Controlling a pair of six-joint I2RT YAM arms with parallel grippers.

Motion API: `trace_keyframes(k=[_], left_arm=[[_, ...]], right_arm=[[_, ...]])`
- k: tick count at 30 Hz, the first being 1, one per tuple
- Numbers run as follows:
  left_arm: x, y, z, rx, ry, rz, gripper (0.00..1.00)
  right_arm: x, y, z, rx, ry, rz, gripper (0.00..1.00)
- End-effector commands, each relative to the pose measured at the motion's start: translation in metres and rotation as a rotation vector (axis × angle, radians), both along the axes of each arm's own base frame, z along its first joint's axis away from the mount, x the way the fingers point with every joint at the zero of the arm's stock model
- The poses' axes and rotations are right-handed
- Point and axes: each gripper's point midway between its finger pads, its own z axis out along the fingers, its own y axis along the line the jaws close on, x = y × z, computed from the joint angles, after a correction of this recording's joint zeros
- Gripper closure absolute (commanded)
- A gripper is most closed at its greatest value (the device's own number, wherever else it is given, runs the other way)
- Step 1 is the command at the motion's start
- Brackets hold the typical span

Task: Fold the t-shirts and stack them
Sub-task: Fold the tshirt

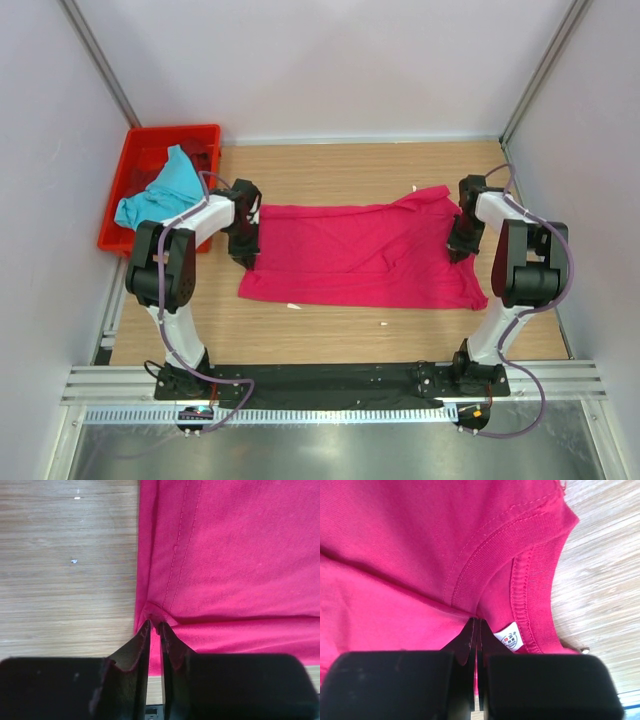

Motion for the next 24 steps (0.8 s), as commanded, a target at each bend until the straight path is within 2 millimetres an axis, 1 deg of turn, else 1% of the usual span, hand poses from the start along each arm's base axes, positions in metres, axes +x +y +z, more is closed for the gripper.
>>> trace_keyframes(k=[1,3,4,6,9,12,14,19,21,24], left_arm=[[0.01,0.001,0.01,0.019,-0.044,0.028,0.87],[0.011,0.0,0.011,0.014,-0.057,0.043,0.89],[0.011,0.0,0.012,0.012,-0.059,0.048,0.93],[0.012,0.004,0.011,0.039,-0.064,0.061,1.0],[0.011,0.005,0.012,0.04,-0.068,0.072,1.0],[0.013,0.004,0.013,0.038,-0.072,0.079,1.0],[0.013,0.006,0.013,0.046,-0.073,0.088,1.0],[0.021,0.008,0.025,0.058,-0.117,0.098,1.0],[0.022,0.008,0.028,0.06,-0.121,0.096,1.0],[0.019,0.01,0.029,0.065,-0.112,0.097,1.0]], right_arm=[[0.013,-0.012,0.01,-0.068,-0.049,-0.03,0.99],[0.011,-0.021,0.02,-0.121,-0.062,-0.049,0.99],[0.01,-0.023,0.029,-0.137,-0.086,-0.064,0.99],[0.007,-0.028,0.036,-0.168,-0.103,-0.08,0.99],[0.004,-0.03,0.049,-0.18,-0.143,-0.097,0.99],[0.001,-0.03,0.053,-0.187,-0.152,-0.104,0.99],[-0.001,-0.031,0.051,-0.194,-0.14,-0.104,0.99],[0.003,-0.031,0.051,-0.19,-0.153,-0.1,0.99],[0.004,-0.029,0.05,-0.18,-0.15,-0.096,0.99],[0.003,-0.026,0.049,-0.162,-0.146,-0.096,0.99]])
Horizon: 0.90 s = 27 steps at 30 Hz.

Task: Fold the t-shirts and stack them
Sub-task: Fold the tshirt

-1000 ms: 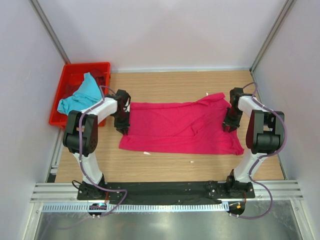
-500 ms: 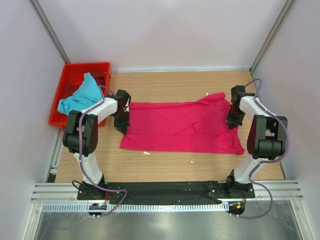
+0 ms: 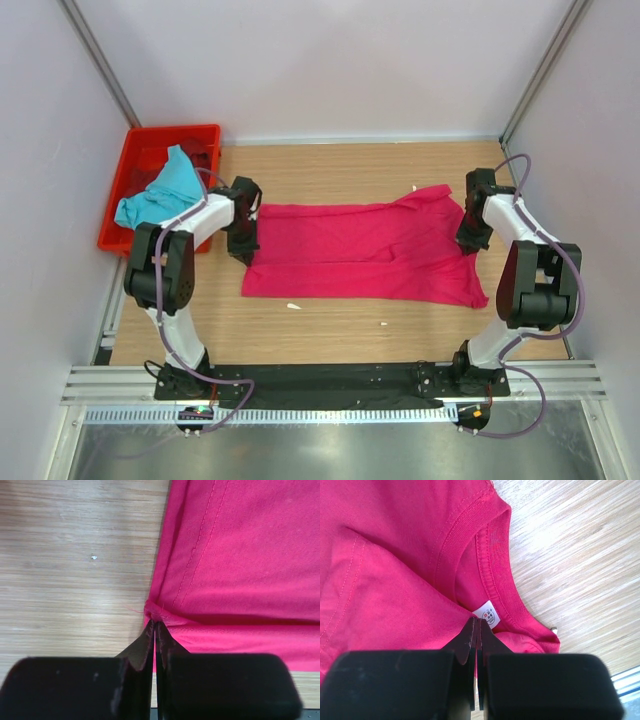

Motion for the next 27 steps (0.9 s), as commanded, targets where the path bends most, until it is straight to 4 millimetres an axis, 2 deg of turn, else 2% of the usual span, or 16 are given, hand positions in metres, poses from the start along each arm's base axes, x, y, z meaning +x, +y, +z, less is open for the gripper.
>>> trace_keyframes(k=[1,4,7,14,15,16,17,19,20,21,22,23,24,27], left_arm=[[0.012,0.004,0.023,0.02,-0.077,0.014,1.0],[0.009,0.005,0.022,0.026,-0.068,0.016,1.0],[0.016,0.005,0.022,0.027,-0.087,0.018,1.0],[0.038,0.003,0.017,0.045,-0.096,0.002,1.0],[0.039,0.003,0.014,0.051,-0.088,-0.002,0.98],[0.038,0.005,0.006,0.066,-0.065,-0.006,0.87],[0.037,0.007,0.006,0.081,-0.054,-0.013,0.77],[0.036,0.01,0.012,0.094,-0.063,-0.015,0.67],[0.033,0.012,0.016,0.095,-0.069,-0.014,0.63],[0.031,0.013,0.021,0.097,-0.084,-0.007,0.59],[0.03,0.014,0.026,0.1,-0.095,-0.005,0.47],[0.027,0.017,0.042,0.104,-0.123,-0.003,0.45],[0.025,0.016,0.048,0.104,-0.135,-0.006,0.44],[0.013,0.002,0.069,0.039,-0.162,-0.02,0.51]], right_arm=[[0.003,-0.003,0.005,-0.016,-0.024,-0.016,0.99],[0.002,-0.005,0.008,-0.027,-0.033,-0.019,0.99],[0.004,-0.007,0.006,-0.042,-0.035,-0.015,0.99],[0.026,-0.011,-0.011,-0.049,-0.02,-0.013,0.99],[0.027,-0.011,-0.014,-0.05,-0.013,-0.012,0.99],[0.025,-0.012,-0.021,-0.05,0.017,-0.012,0.98],[0.029,-0.013,-0.02,-0.056,0.018,-0.012,0.9],[0.023,-0.014,-0.018,-0.063,0.053,-0.018,0.79],[0.024,-0.017,-0.012,-0.08,0.047,-0.023,0.66],[0.022,-0.018,-0.007,-0.086,0.048,-0.028,0.59],[0.014,-0.019,-0.002,-0.09,0.07,-0.037,0.53],[0.013,-0.018,0.008,-0.092,0.053,-0.038,0.5],[0.009,-0.016,0.013,-0.092,0.051,-0.039,0.47],[-0.01,-0.002,0.021,-0.042,0.048,-0.045,0.46]])
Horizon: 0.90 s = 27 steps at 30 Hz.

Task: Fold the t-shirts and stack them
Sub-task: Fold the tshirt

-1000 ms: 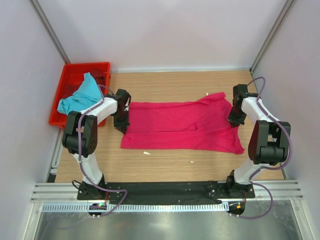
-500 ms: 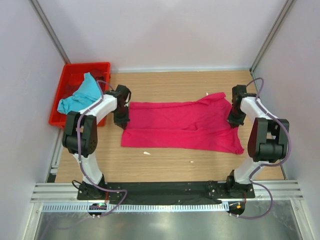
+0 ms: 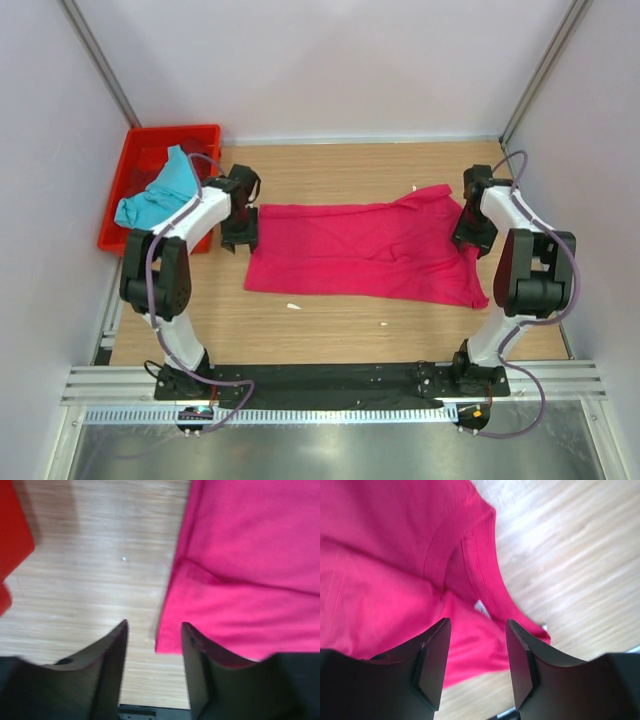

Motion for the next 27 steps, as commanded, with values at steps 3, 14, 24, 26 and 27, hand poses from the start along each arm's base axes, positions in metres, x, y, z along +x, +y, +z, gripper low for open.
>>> trace_keyframes(k=[3,14,24,26,27], left_arm=[[-0.027,-0.038,0.034,-0.202,-0.033,-0.042,0.66],[-0.052,-0.042,-0.057,-0.238,0.155,0.078,0.87],[-0.096,-0.001,-0.069,-0.229,0.23,0.29,0.91],[-0.096,0.005,-0.056,-0.207,0.188,0.282,0.88],[-0.097,0.006,-0.049,-0.206,0.185,0.276,0.85]], right_arm=[[-0.031,0.02,0.023,0.066,-0.053,-0.071,0.5],[-0.056,0.02,-0.039,0.078,0.01,-0.198,0.84],[-0.097,0.001,-0.041,0.01,0.084,-0.259,0.7],[-0.096,-0.002,-0.032,-0.005,0.078,-0.234,0.67],[-0.096,-0.002,-0.029,-0.005,0.086,-0.224,0.66]])
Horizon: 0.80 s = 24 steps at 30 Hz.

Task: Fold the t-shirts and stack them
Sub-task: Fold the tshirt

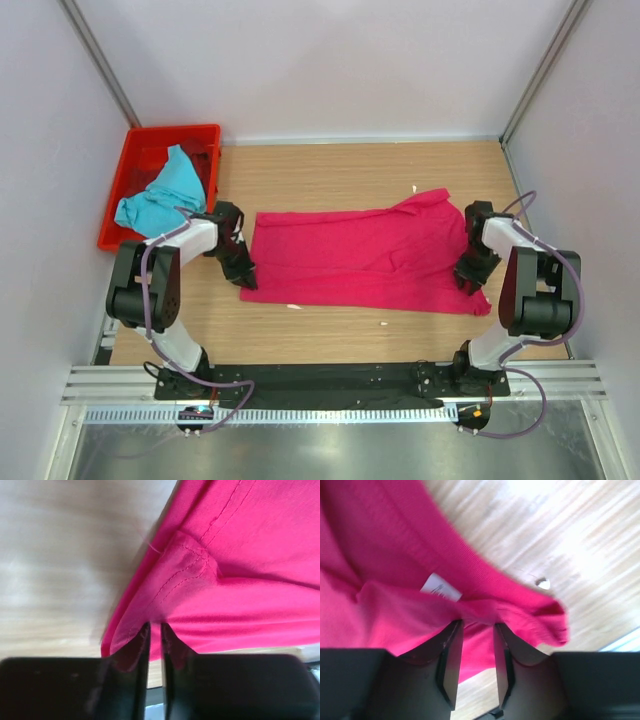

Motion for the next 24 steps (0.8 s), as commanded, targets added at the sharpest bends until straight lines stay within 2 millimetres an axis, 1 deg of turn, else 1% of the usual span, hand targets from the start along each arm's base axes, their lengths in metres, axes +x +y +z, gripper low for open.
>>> trace_keyframes(k=[1,2,3,4,5,6,7,9,10,11,12,13,14,15,16,17,18,19,20,21,22,23,24], left_arm=[[-0.017,0.029,0.005,0.15,0.011,-0.019,0.8],[-0.012,0.028,0.019,0.138,-0.036,-0.025,0.75],[-0.011,0.025,0.029,0.136,-0.059,-0.04,0.64],[0.001,0.023,0.044,0.132,-0.117,-0.06,0.58],[0.009,0.02,0.055,0.128,-0.154,-0.071,0.55],[0.014,0.017,0.066,0.126,-0.187,-0.086,0.48],[0.031,0.014,0.083,0.123,-0.248,-0.086,0.45],[0.051,0.006,0.095,0.094,-0.31,-0.094,0.42],[0.065,0.0,0.104,0.07,-0.348,-0.094,0.42],[0.073,-0.005,0.106,0.048,-0.367,-0.098,0.42],[0.085,-0.013,0.1,0.021,-0.371,-0.105,0.45],[0.098,-0.02,0.106,-0.007,-0.393,-0.109,0.48],[0.102,-0.028,0.106,-0.047,-0.386,-0.117,0.51],[0.11,-0.033,0.103,-0.066,-0.388,-0.113,0.56],[0.119,-0.036,0.098,-0.073,-0.381,-0.112,0.57],[0.122,-0.039,0.096,-0.081,-0.379,-0.112,0.58],[0.128,-0.041,0.096,-0.089,-0.397,-0.108,0.58],[0.131,-0.042,0.093,-0.092,-0.401,-0.109,0.58],[0.133,-0.043,0.09,-0.096,-0.399,-0.112,0.58],[0.134,-0.044,0.089,-0.099,-0.402,-0.12,0.58],[0.136,-0.045,0.089,-0.101,-0.404,-0.124,0.59],[0.136,-0.045,0.087,-0.106,-0.4,-0.129,0.59],[0.136,-0.047,0.087,-0.112,-0.397,-0.134,0.6]], right_arm=[[0.003,-0.016,0.021,-0.078,-0.005,0.023,0.62],[0.012,-0.016,0.03,-0.075,-0.03,0.05,0.6],[0.023,-0.011,0.037,-0.055,-0.063,0.072,0.57],[0.034,-0.009,0.046,-0.05,-0.096,0.086,0.48],[0.057,-0.007,0.065,-0.045,-0.173,0.094,0.45],[0.076,-0.003,0.074,-0.031,-0.243,0.103,0.42],[0.09,0.004,0.08,0.01,-0.297,0.107,0.35],[0.13,0.008,0.097,0.039,-0.428,0.086,0.29],[0.151,0.014,0.098,0.081,-0.46,0.094,0.26],[0.165,0.016,0.099,0.099,-0.485,0.093,0.26],[0.182,0.018,0.1,0.117,-0.523,0.078,0.25],[0.193,0.02,0.081,0.137,-0.49,0.068,0.25],[0.213,0.018,0.093,0.14,-0.536,0.067,0.26],[0.225,0.016,0.09,0.137,-0.55,0.062,0.26],[0.238,0.013,0.087,0.132,-0.561,0.058,0.3],[0.244,0.009,0.084,0.134,-0.573,0.047,0.32],[0.256,0.006,0.085,0.139,-0.615,0.045,0.35],[0.265,0.005,0.086,0.147,-0.638,0.053,0.42],[0.27,-0.002,0.072,0.143,-0.628,0.049,0.45],[0.279,0.008,0.071,0.206,-0.654,0.086,0.49],[0.286,0.008,0.069,0.214,-0.658,0.115,0.57],[0.288,0.008,0.055,0.227,-0.636,0.129,0.6],[0.294,0.012,0.051,0.253,-0.652,0.156,0.61]])
